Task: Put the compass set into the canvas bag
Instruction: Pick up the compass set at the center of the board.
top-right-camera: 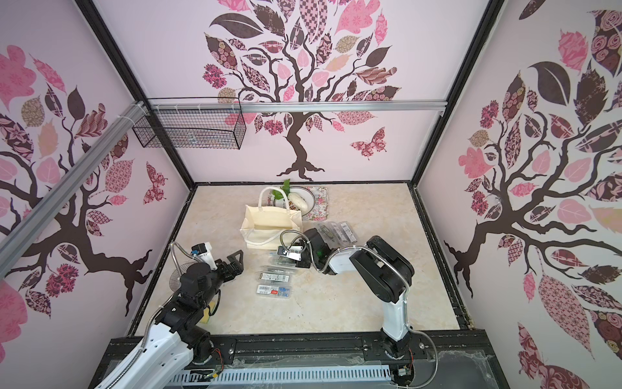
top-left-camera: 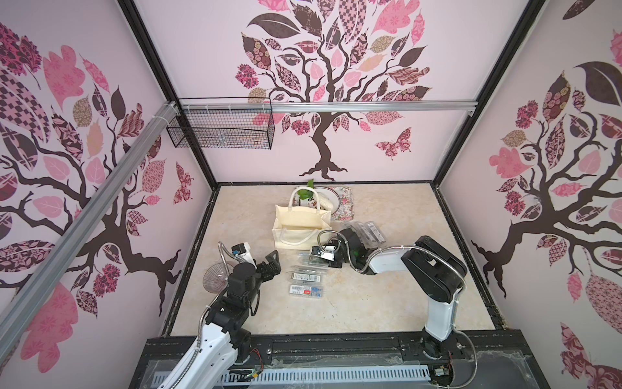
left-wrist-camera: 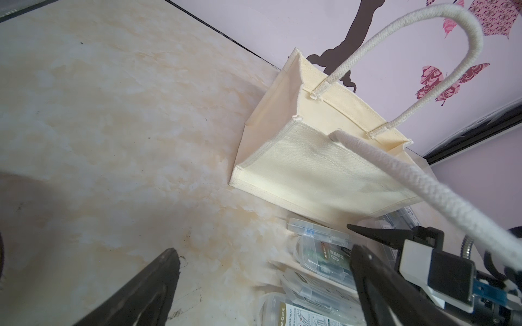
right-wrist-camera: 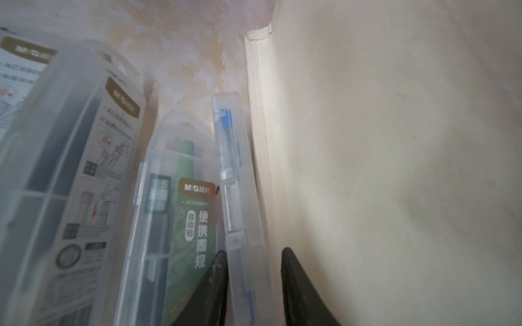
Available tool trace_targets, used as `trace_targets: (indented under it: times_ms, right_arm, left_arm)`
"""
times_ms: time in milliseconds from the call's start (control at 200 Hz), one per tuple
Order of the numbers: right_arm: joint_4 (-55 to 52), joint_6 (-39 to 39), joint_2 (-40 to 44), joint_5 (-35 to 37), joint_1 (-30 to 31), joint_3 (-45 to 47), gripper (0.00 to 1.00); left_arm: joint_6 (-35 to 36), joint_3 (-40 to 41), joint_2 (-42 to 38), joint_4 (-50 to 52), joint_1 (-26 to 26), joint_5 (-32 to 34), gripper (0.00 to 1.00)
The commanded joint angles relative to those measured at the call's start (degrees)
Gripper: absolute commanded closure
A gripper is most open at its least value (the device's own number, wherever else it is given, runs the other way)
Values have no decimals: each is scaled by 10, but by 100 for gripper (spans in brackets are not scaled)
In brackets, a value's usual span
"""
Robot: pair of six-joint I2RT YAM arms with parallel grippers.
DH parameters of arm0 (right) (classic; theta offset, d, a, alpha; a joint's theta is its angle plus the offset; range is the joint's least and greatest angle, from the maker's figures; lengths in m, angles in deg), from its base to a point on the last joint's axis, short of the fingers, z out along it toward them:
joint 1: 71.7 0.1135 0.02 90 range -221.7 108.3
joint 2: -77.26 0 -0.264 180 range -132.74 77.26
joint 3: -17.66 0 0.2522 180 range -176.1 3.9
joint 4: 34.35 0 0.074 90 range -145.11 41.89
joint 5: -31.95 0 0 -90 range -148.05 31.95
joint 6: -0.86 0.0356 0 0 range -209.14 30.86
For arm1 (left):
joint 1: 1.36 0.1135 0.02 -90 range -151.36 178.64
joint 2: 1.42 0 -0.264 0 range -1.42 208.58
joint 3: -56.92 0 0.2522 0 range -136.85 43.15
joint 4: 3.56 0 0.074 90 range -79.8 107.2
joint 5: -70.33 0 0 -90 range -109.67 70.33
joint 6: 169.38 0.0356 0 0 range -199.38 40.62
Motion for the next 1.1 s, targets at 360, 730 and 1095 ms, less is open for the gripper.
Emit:
trace_targets:
  times_ms: [360,730,1095]
  right_arm:
    - [1,13,31,-23,0,13,91]
    - [3,67,198,-8,-1,124,93]
    - [-111,72,371,47,-17,148,93]
  left_arm:
    - [9,5,5,-8,-2,19,3]
    - [15,-9,6,-11,-2,35,3]
    - [14,-16,24,-20,-2,29,3]
